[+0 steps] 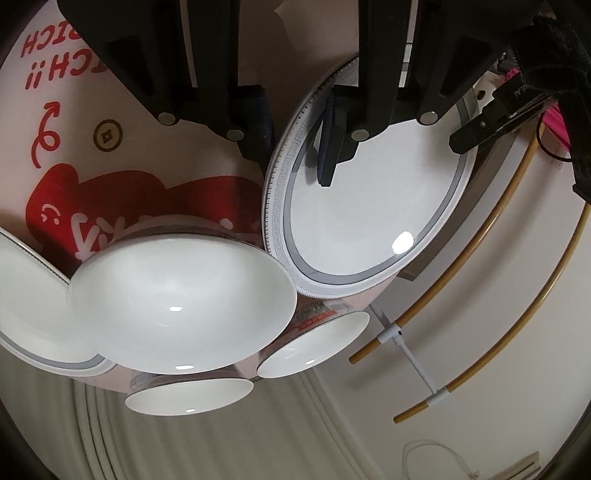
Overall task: Organize plates and bowls
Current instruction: 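Lower the plate onto the other plate and open the left gripper, then open both grippers and pull them back from the plate stack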
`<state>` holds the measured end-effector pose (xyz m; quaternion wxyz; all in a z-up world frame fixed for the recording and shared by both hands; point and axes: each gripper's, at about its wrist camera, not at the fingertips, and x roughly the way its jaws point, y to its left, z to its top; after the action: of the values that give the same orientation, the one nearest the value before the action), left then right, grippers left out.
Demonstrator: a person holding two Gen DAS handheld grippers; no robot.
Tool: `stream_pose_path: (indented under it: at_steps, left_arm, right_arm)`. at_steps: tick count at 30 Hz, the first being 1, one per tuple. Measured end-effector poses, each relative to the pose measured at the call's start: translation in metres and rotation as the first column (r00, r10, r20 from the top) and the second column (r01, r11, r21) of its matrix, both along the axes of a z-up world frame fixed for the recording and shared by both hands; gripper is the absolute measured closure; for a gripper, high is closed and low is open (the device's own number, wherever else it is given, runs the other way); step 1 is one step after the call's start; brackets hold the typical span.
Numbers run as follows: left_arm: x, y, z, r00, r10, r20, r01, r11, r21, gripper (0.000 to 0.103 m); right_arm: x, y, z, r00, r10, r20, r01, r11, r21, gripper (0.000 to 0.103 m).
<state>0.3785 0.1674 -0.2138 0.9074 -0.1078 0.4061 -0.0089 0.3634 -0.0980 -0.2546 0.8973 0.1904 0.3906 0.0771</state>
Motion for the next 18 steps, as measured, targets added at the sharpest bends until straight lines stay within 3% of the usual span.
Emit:
stream_pose_path:
  at_steps: [10, 13, 18]
  left_arm:
    - [-0.003, -0.003, 0.003, 1.0, 0.015, -0.004, -0.015, 1.0, 0.016, 0.069]
    - [-0.005, -0.009, 0.006, 1.0, 0.024, -0.002, -0.024, 0.999, 0.031, 0.063]
    - [-0.017, -0.023, 0.019, 0.998, 0.046, 0.051, -0.051, 0.994, 0.099, 0.056]
  right_arm:
    - [0.005, 0.003, 0.003, 1.0, 0.005, -0.007, -0.005, 1.0, -0.009, 0.08]
    - [0.004, 0.005, 0.005, 1.0, 0.012, -0.006, -0.012, 0.999, -0.031, 0.078]
    - [-0.007, 0.007, 0.012, 1.0, 0.022, -0.003, -0.022, 0.999, -0.04, 0.076]
